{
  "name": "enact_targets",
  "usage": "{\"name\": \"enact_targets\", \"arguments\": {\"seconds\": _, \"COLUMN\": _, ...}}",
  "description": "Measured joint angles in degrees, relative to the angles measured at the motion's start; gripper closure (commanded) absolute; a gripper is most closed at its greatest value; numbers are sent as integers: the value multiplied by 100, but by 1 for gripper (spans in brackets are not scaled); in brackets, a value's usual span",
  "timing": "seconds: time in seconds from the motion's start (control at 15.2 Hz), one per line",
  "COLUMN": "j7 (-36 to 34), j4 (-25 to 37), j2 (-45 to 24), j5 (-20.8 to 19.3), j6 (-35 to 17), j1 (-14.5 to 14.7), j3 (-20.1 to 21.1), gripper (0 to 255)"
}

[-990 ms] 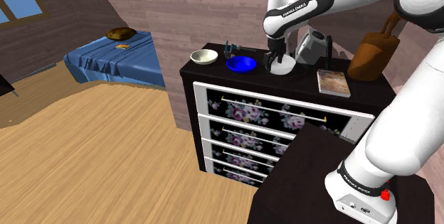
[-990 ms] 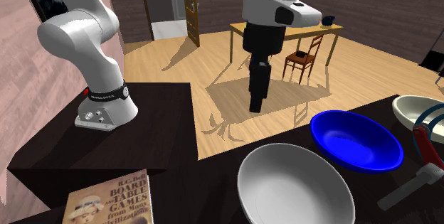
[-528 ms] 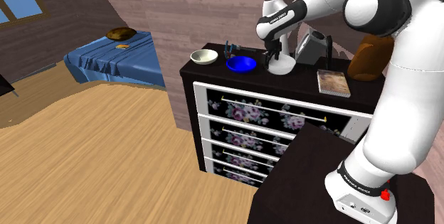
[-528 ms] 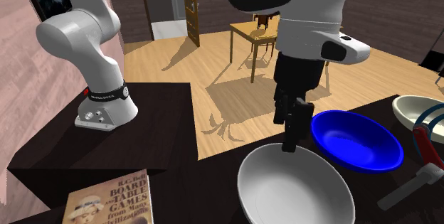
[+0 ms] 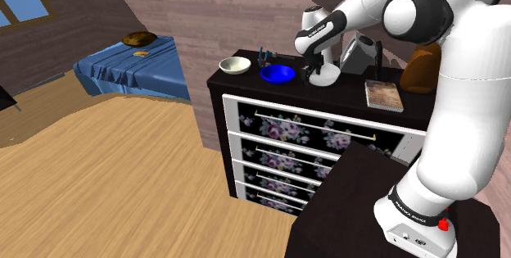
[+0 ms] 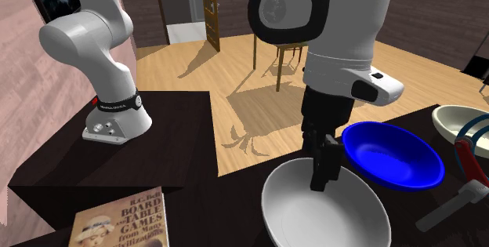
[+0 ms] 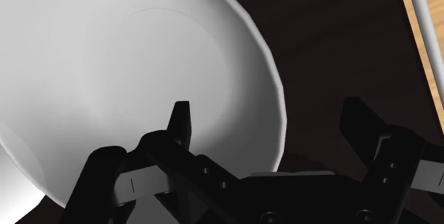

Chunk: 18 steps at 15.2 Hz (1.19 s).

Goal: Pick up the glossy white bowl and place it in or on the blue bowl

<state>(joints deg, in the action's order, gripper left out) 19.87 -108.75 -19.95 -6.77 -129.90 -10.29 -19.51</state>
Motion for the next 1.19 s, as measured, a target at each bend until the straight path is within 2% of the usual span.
{"name": "enact_targets", "arguments": {"seconds": 0.4, "j7": 0, "j4": -5, "j2": -47, "j5": 12, "j6": -52, "j1": -8, "j3": 5, "gripper": 0}}
{"name": "enact_targets", "arguments": {"seconds": 0.46, "j7": 0, "j4": -5, "j2": -47, "j5": 12, "j6": -52, "j1": -8, "j3": 5, "gripper": 255}}
{"name": "enact_targets", "arguments": {"seconds": 1.19, "j7": 1, "j4": 8, "j2": -28, "j5": 8, "j6": -20, "j1": -4, "j3": 4, "gripper": 255}}
